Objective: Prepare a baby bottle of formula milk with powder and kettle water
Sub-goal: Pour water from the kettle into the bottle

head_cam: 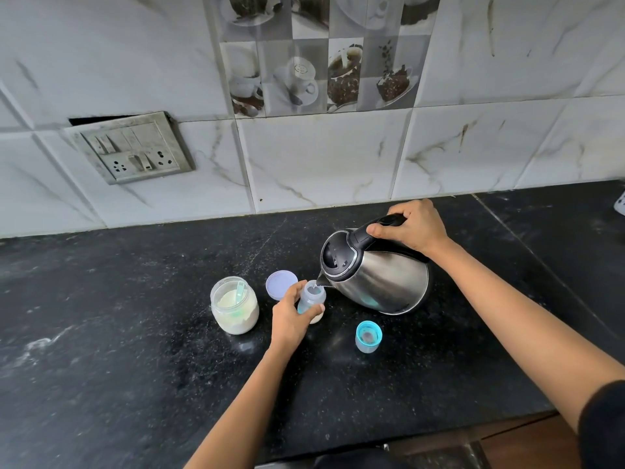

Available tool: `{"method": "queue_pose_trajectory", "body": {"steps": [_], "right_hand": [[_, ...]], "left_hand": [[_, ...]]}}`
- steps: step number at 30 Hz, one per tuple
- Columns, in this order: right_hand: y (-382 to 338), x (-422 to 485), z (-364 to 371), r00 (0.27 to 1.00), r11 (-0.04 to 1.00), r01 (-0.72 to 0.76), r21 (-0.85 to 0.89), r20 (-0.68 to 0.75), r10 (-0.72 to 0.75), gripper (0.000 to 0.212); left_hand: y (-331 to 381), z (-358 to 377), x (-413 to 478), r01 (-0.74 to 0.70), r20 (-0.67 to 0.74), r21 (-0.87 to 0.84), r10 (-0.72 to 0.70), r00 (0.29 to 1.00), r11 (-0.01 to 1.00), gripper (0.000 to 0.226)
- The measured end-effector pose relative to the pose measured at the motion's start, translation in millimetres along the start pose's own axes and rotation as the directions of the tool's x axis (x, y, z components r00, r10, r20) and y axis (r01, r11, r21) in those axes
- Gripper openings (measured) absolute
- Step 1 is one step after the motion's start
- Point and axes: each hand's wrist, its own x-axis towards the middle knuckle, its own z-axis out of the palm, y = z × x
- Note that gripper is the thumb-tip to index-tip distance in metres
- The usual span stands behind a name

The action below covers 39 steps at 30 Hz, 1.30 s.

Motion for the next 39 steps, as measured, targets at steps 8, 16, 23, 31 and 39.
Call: {"method": "queue_pose_trajectory", "body": {"steps": [8, 16, 23, 31, 39], "right_hand": [[0.6, 2.3, 1.9, 1.0, 0.999, 0.015, -0.036, 0.015, -0.014, 0.084], [-1.7, 3.3, 0.8, 0.999, 0.999, 0.031, -0.028, 0.021, -0.031, 0.083], [-2.9, 9.4, 0.0, 0.999, 0.998, 0.044, -0.033, 0.006, -0.044, 0.084], [-3.3, 11.9, -4.4, 0.999, 0.997, 0.048, -0.055, 0.012, -0.047, 0.085], [-6.6, 10.9, -9.8, 0.998, 0.996, 0.063, -0.068, 0.01, -0.062, 0.083]], "left_hand": [[0.5, -0.9, -1.1, 0.001, 0.004, 0.021, -0.001, 1.0, 1.0, 0.054], [-1.0, -0.8, -0.4, 0.005, -0.005, 0.02, -0.005, 1.0, 1.0, 0.055], [-0.8, -0.9, -0.4, 0.003, -0.014, 0.022, -0.002, 1.0, 1.0, 0.054], [-0.3, -1.4, -1.9, -0.01, -0.022, 0.015, 0.011, 1.0, 1.0, 0.05], [-2.4, -1.1, -2.0, -0.007, -0.025, 0.008, 0.007, 1.0, 1.0, 0.049]]}}
